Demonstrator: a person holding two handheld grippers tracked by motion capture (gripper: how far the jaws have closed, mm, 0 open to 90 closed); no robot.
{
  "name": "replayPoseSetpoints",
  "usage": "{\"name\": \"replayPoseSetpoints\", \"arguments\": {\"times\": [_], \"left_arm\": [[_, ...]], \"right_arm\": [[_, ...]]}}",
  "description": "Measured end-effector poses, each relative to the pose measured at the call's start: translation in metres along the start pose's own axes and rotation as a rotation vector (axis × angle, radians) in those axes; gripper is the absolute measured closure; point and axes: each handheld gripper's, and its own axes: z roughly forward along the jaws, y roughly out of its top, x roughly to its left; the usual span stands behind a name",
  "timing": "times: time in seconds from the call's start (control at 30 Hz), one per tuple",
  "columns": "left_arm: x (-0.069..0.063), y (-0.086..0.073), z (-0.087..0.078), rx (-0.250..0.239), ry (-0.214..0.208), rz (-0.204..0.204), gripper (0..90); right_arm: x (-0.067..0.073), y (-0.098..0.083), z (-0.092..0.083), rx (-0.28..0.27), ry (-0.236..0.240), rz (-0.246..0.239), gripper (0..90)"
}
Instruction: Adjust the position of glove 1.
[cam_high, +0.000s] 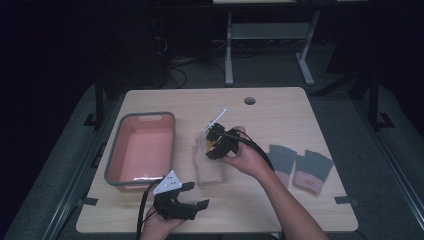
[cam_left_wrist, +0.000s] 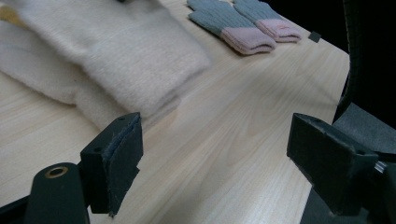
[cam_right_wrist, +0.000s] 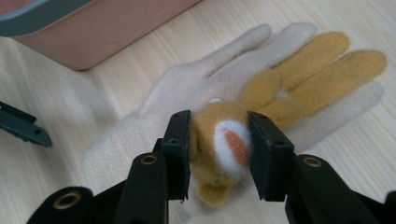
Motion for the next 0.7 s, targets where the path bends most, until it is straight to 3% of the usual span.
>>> {"name": "replayPoseSetpoints", "arguments": {"times": [0.5, 0.7], "left_arm": [[0.001, 0.001, -0.001, 0.001, 0.003, 0.002, 18.5], [0.001, 0.001, -0.001, 0.002, 0.004, 0.003, 18.4]], "right_arm": [[-0.005, 0.004, 0.033, 0.060, 0.018, 0.009, 60.5], [-0.006, 0.007, 0.036, 0.049, 0.027, 0.019, 48.7]]}}
